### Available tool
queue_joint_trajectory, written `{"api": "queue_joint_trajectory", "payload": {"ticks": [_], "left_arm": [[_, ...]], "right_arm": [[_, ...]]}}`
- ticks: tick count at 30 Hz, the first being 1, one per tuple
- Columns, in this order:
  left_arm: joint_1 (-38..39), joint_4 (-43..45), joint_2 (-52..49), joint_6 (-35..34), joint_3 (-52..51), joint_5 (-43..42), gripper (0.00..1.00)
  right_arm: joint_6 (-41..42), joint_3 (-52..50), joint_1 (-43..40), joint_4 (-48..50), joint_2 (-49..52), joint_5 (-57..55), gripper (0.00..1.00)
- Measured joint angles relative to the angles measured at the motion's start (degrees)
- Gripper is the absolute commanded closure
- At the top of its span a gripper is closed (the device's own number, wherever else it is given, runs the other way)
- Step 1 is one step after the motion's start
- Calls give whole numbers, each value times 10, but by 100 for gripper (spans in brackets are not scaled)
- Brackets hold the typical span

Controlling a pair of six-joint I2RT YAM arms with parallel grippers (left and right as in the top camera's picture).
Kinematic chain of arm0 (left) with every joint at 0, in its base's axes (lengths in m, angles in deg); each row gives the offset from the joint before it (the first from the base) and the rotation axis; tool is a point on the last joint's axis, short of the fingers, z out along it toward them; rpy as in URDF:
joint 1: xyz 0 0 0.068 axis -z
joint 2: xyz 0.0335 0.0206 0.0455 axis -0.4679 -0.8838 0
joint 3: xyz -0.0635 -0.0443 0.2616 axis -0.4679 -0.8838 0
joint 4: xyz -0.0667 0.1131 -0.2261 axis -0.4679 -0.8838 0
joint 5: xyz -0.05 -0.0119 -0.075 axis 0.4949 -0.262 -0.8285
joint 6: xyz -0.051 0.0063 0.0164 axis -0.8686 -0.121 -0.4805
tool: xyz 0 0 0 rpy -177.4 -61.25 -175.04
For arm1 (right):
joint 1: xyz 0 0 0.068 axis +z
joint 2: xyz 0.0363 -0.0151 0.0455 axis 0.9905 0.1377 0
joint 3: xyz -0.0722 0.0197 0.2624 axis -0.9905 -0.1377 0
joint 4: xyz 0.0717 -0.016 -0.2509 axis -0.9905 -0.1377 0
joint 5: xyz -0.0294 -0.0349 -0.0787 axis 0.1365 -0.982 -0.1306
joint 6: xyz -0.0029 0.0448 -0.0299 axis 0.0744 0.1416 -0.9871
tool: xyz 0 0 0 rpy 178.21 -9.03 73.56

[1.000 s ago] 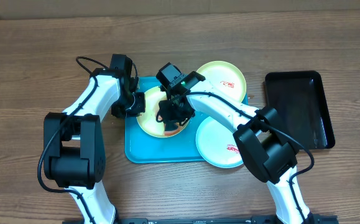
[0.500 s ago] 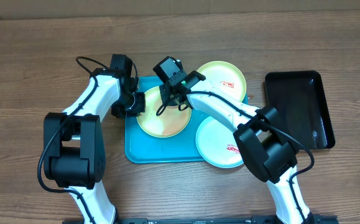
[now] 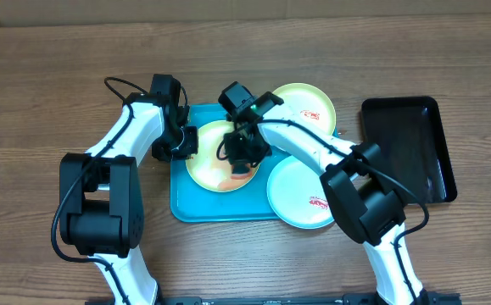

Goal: Clean dirty plates on tray and stack at the side
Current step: 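Lift the sponge with right gripper up and away from the plate, then lift the cleaned yellow plate with left gripper and place it left of tray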

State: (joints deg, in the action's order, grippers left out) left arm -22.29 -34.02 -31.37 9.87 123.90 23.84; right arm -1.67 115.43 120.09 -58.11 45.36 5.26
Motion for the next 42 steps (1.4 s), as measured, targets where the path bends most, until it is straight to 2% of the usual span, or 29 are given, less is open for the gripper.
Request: {"api": "queue_joint_trajectory", "payload": {"ticks": [5,10,14,20,30,36,42], "left_arm": [[0,0,0,3,0,2,96],[0,-3,2,3,0,4,96],[0,-9,16,8,0,2,96],[0,-8,33,12,0,-5,96],[0,26,33,21,-10,-16,95],[0,44,23,18,-37,-16,86],[0,58,14,18,-38,-24,86]], "right_arm": [[0,64,-49,-40,-21,-50,96],[0,156,-115,-80,-127,-30,96],[-1,170,-174,-106,-209,-16,96],[-9,170,-233,-134,-222,-11,96],[-28,170,-237,-135,-222,-5,96],[-30,170,-237,-136,-222,-5,96],[-30,170,-237,-140,-222,-5,96]]}}
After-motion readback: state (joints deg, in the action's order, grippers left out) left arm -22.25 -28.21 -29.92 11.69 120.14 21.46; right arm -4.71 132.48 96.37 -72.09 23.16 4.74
